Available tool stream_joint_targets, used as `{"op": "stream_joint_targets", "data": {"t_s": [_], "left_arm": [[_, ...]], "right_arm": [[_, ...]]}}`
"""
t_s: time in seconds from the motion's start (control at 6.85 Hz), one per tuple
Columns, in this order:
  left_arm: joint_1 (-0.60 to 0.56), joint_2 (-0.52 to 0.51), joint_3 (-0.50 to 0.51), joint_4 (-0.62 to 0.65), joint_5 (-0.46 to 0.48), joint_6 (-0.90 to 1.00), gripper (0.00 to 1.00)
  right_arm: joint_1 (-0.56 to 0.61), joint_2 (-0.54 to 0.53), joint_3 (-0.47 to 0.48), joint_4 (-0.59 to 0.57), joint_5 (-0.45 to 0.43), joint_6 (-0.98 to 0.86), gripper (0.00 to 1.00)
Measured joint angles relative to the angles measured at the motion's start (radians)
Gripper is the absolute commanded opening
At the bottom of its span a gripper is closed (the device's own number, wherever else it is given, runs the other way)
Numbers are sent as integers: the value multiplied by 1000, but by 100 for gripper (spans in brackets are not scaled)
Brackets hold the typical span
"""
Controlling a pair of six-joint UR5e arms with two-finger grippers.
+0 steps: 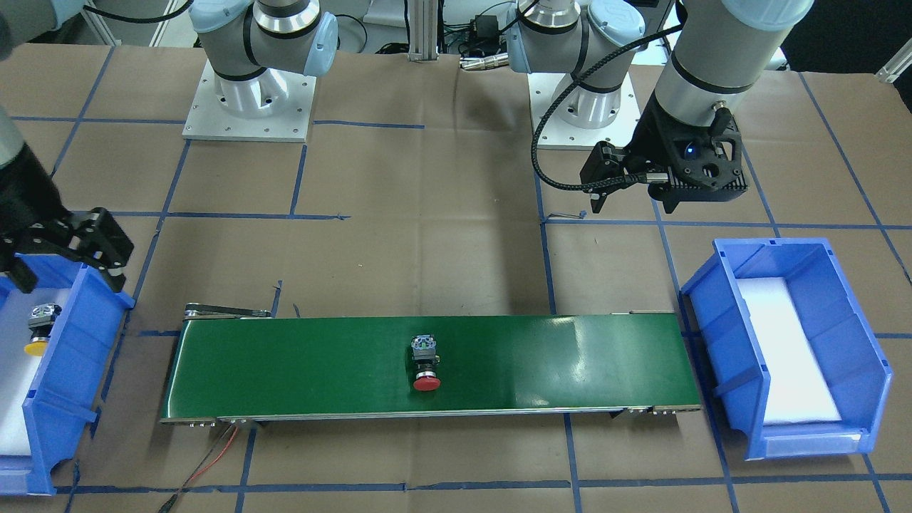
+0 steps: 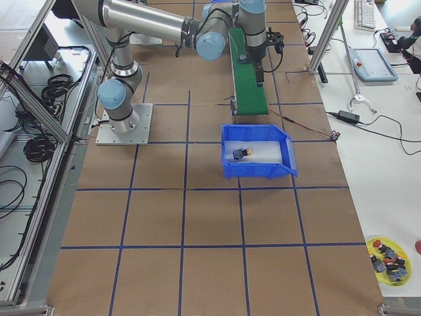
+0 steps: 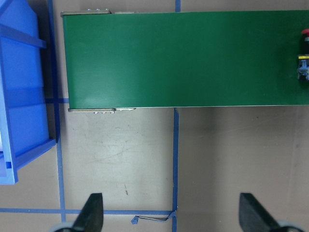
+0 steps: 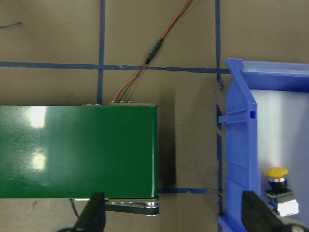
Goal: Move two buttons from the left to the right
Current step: 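Move the right gripper back over the belt toward the red button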
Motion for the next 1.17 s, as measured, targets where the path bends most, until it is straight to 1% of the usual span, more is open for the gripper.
{"op": "stream_joint_targets", "data": {"t_s": [0.15, 0.29, 0.44, 0.58, 1.17], "left_arm": [[0, 0, 0, 0, 0, 0, 100], [0, 0, 0, 0, 0, 0, 100], [0, 0, 0, 0, 0, 0, 100], [0, 0, 0, 0, 0, 0, 100], [0, 0, 3, 0, 0, 0, 100]], "right_arm": [[63, 10, 4, -6, 17, 77, 99], [99, 27, 6, -15, 57, 121, 99], [115, 48, 8, -22, 98, 138, 100], [121, 70, 9, -25, 118, 143, 100], [123, 149, 3, -25, 129, 144, 100]]}}
